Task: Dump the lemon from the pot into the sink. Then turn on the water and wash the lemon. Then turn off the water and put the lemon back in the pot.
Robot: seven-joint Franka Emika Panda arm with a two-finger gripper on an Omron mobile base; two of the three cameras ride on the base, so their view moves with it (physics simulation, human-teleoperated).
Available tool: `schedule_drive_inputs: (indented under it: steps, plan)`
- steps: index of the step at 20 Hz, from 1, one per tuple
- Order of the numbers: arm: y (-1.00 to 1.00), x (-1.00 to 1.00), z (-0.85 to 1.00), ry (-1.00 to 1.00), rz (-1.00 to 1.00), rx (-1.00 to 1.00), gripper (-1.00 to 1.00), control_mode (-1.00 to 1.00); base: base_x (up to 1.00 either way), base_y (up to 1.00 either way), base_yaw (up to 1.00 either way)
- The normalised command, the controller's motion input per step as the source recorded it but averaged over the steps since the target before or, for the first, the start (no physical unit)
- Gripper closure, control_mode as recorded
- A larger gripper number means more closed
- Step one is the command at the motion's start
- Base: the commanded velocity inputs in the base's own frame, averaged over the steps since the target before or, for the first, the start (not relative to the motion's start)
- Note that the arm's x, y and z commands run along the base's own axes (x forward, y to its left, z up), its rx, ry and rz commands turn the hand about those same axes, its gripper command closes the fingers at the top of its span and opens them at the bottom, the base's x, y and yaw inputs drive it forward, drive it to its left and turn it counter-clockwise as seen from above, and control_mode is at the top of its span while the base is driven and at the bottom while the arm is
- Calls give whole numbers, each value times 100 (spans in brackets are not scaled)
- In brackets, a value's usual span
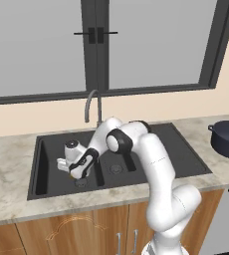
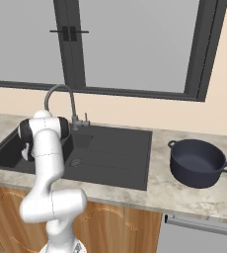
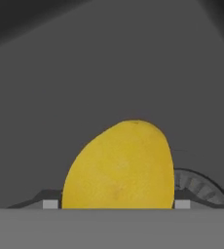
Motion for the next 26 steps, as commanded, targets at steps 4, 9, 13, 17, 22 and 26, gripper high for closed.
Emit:
schedule_drive_inputs:
  steps: [4, 9, 13, 17, 22, 26]
  plan:
    - [0, -7, 5, -2, -2, 0, -100, -100, 0, 0, 0]
    - [0, -9, 38, -2, -5, 0, -100, -100, 0, 0, 0]
    - [-16, -5, 36, 0, -3, 5, -100, -100, 0, 0, 0]
    - [-31, -8, 56, 1, 0, 0, -100, -100, 0, 0, 0]
    - [-2, -34, 84, 0, 0, 0, -100, -100, 0, 0, 0]
    - [0, -43, 56, 0, 0, 0, -100, -100, 0, 0, 0]
